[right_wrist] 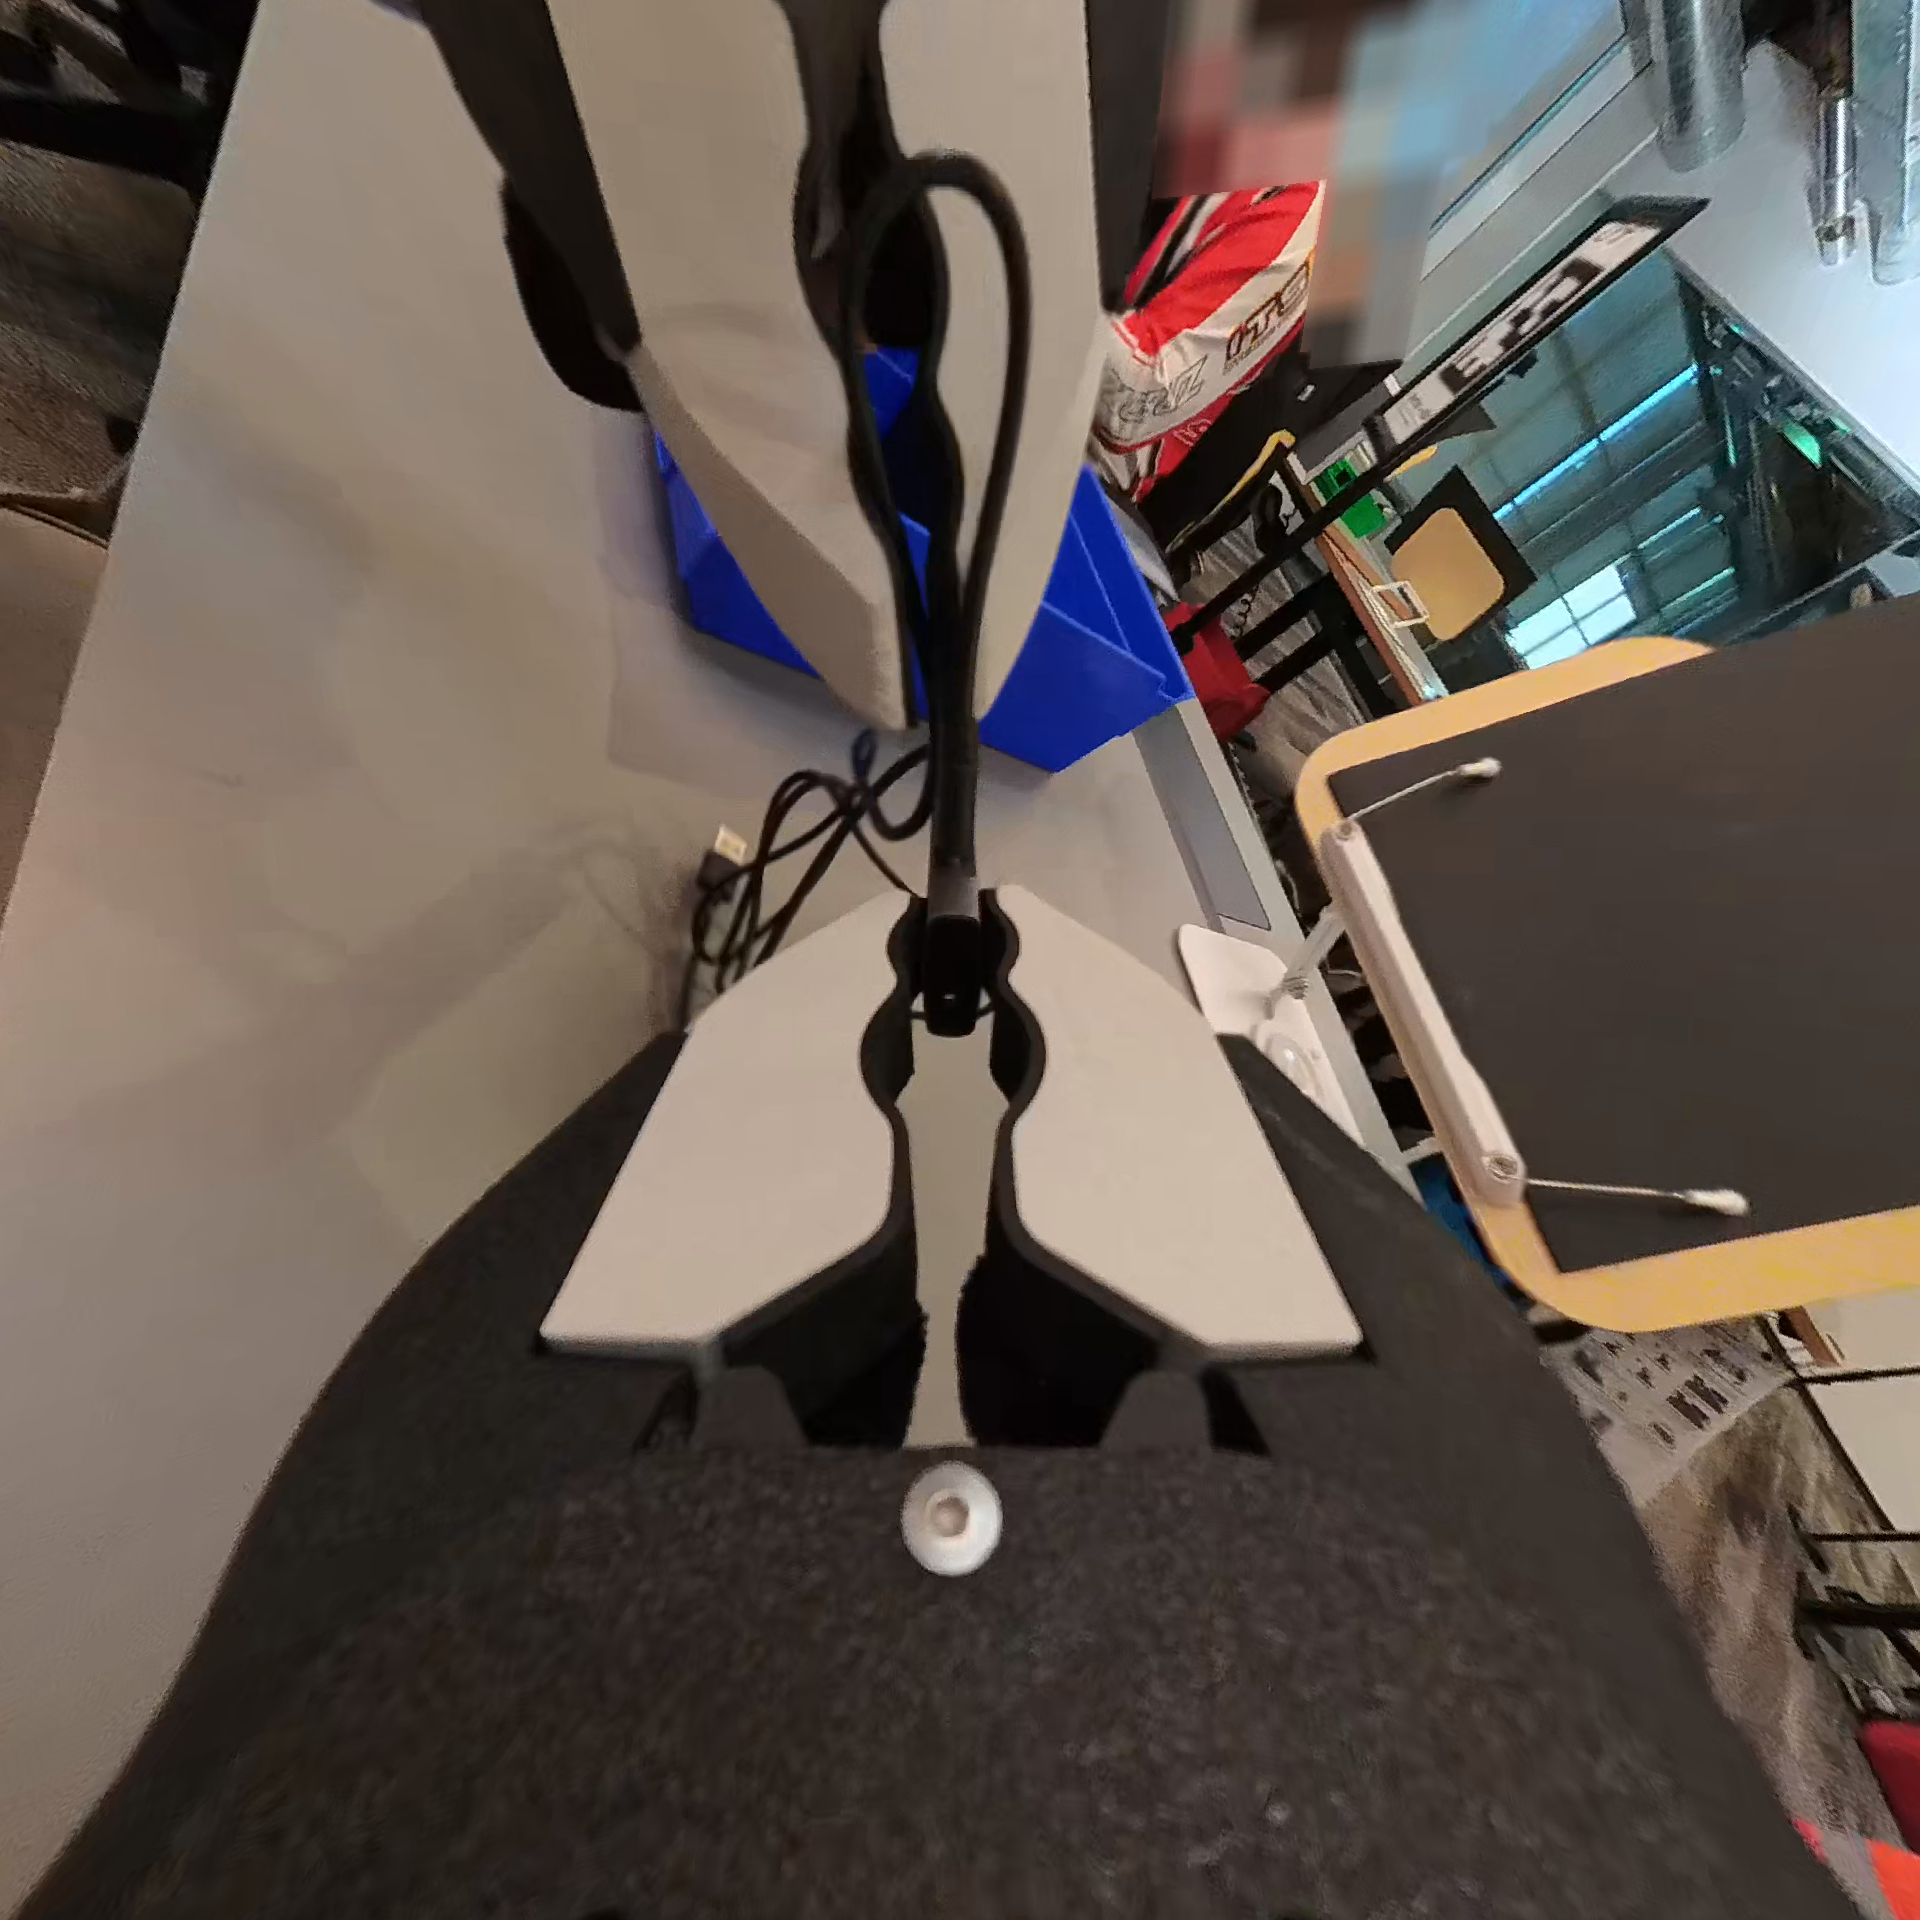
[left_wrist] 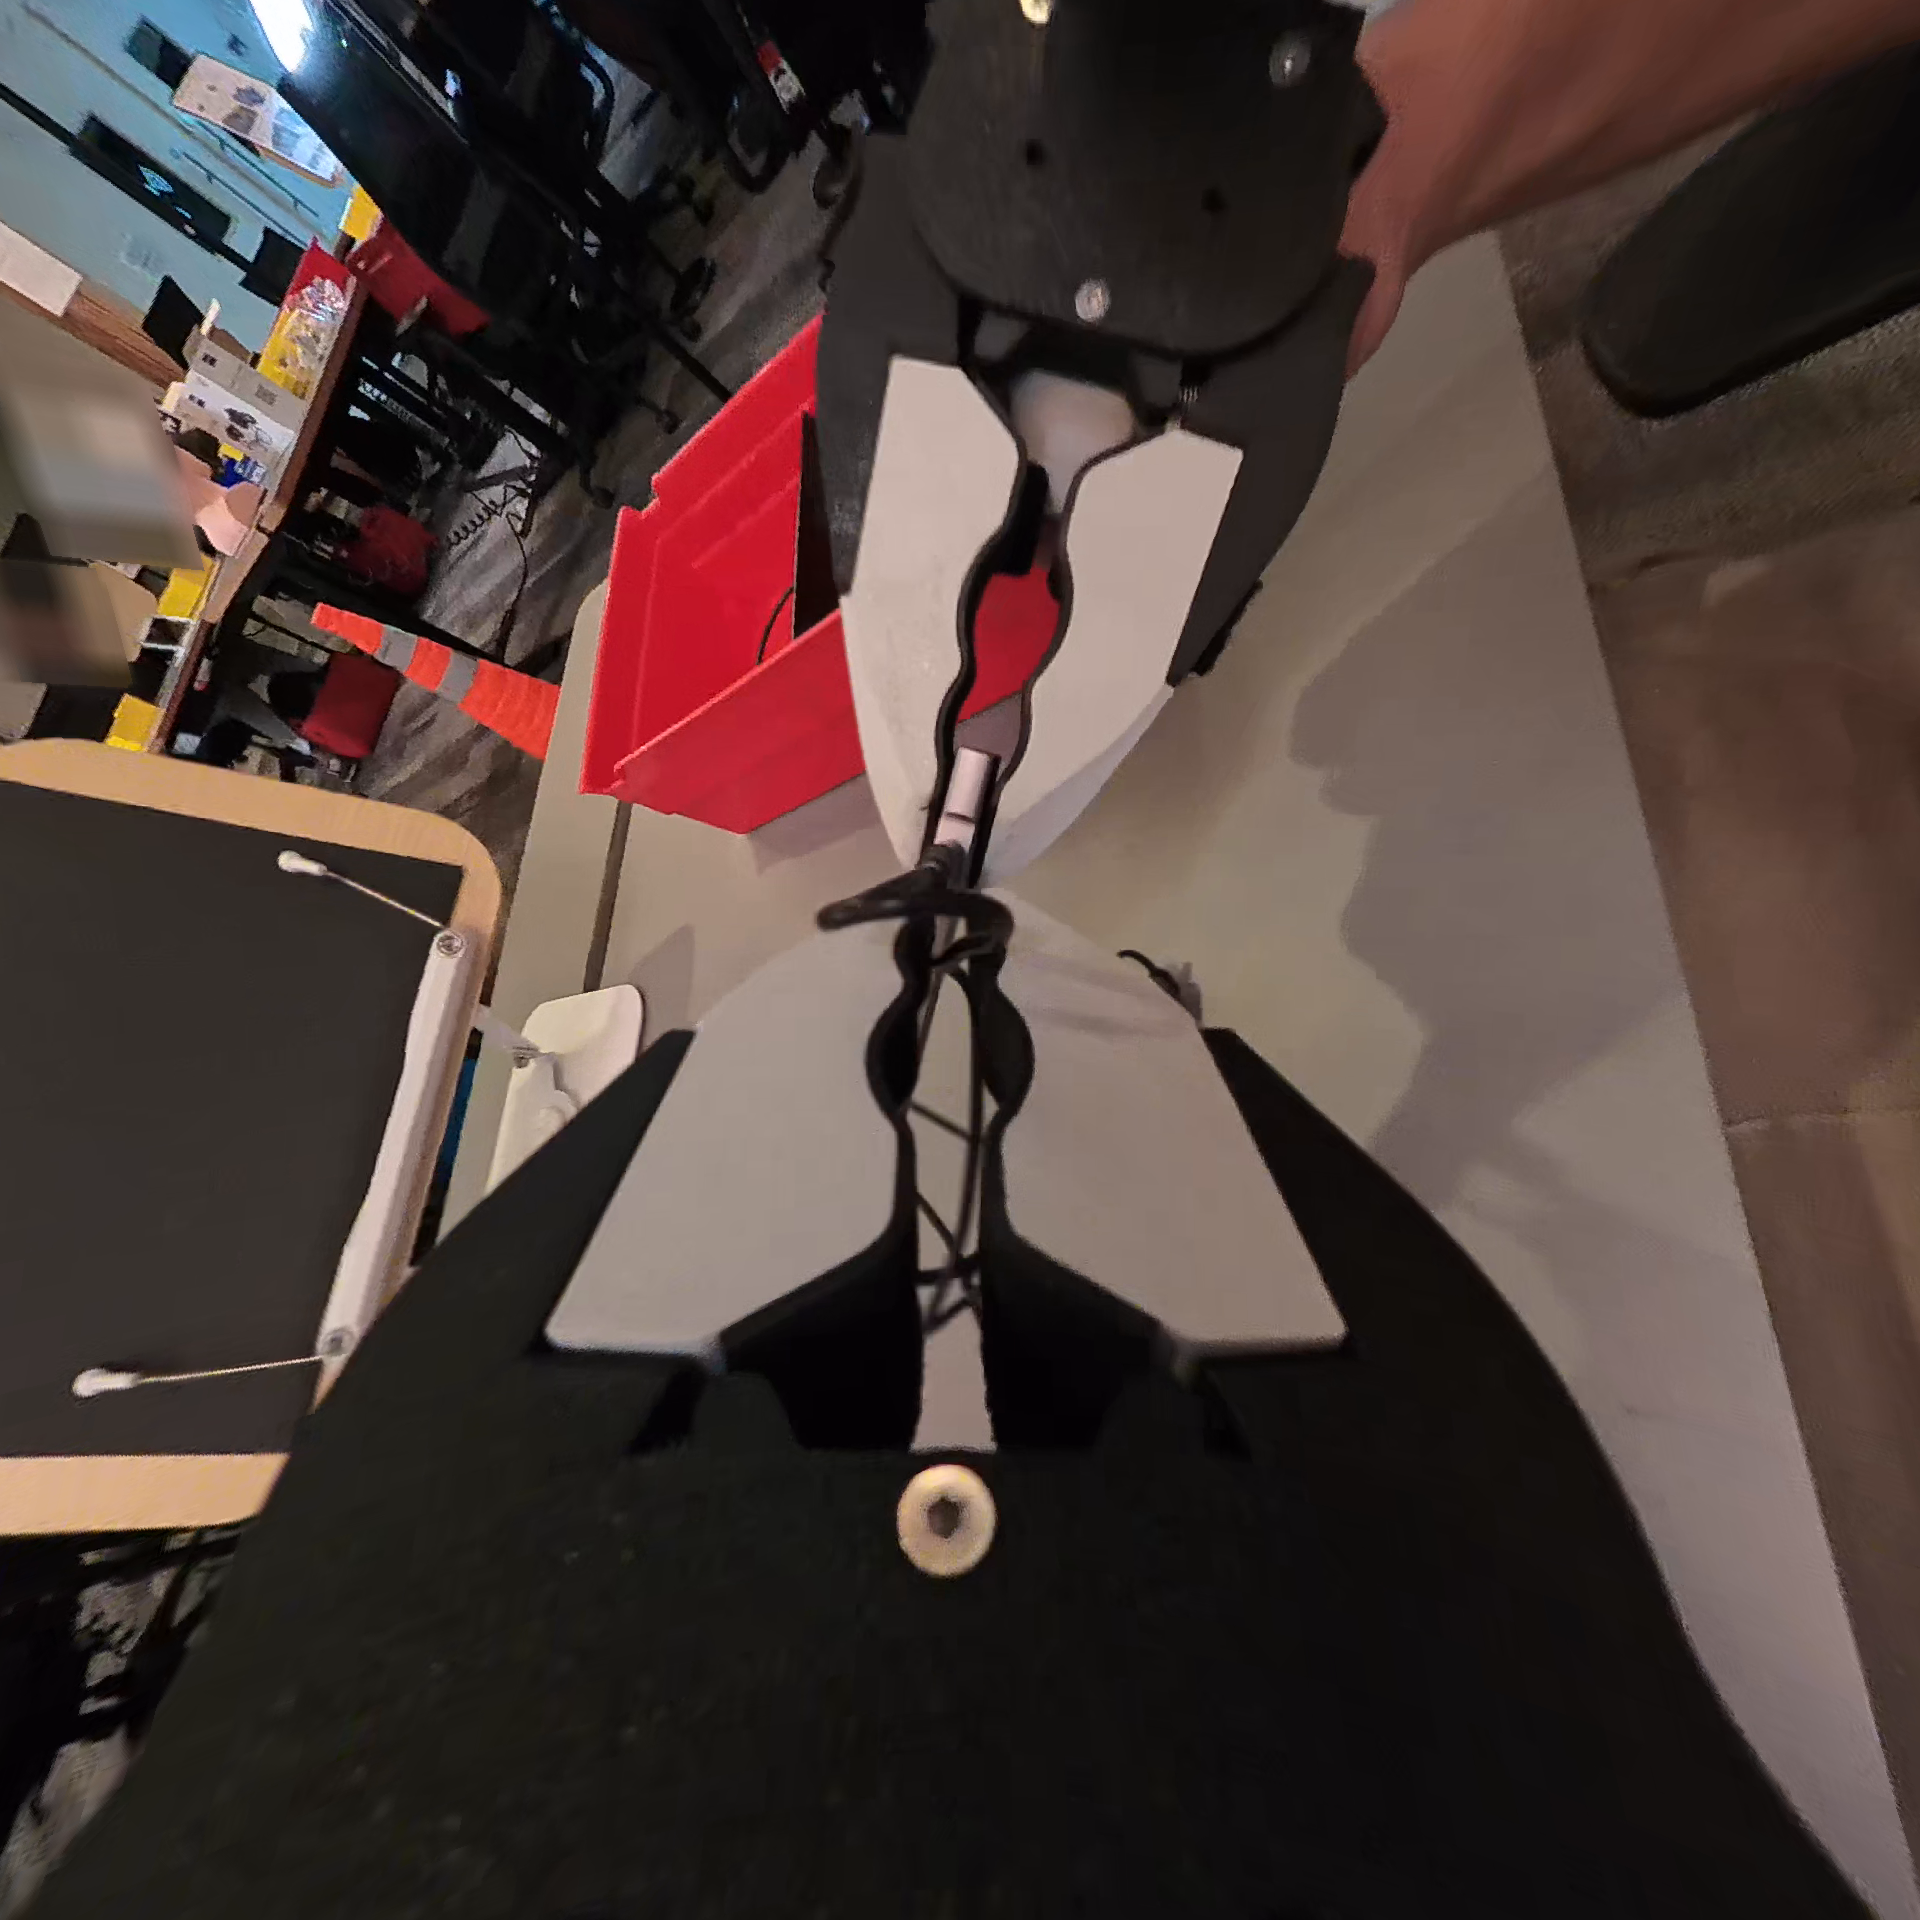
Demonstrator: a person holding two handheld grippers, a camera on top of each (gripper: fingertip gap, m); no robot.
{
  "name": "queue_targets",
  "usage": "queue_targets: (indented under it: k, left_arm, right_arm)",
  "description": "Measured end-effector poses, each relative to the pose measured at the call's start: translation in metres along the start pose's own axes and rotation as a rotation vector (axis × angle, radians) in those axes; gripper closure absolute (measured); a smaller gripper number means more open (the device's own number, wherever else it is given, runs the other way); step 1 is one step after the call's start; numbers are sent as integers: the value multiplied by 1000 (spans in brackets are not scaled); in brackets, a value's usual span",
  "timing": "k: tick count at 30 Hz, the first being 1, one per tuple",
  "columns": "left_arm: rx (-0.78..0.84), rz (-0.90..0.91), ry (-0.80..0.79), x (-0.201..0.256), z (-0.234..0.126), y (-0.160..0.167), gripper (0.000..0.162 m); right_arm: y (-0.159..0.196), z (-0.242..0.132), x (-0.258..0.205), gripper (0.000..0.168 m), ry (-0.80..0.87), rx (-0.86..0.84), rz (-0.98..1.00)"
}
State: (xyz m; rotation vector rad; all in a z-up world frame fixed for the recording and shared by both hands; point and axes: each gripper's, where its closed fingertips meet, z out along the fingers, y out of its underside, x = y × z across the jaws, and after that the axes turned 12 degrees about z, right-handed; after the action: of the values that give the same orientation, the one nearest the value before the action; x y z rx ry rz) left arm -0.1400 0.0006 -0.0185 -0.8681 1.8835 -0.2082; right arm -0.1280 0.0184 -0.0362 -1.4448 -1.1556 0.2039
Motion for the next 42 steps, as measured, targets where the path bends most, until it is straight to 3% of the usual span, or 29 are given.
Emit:
queue_targets:
  k: [21,25,29,33,37,42]
  left_arm:
    - [64,-80,37,18,9,7,160]
    - [-9,-305,14,26,1,26,159]
    - [58,-585,35,64,-12,36,160]
    - [-27,-721,-9,86,-24,65,160]
    - [-91,-811,-118,76,-35,93,147]
    - [44,-877,-201,53,-29,72,113]
  right_arm:
    - [19,16,-19,159,7,-18,5]
    - [25,15,-12,159,14,-48,106]
    - [47,15,2,159,93,-91,143]
    - [68,19,15,159,207,-188,137]
    - [77,23,26,159,286,-240,156]
    - [68,35,25,159,312,-206,36]
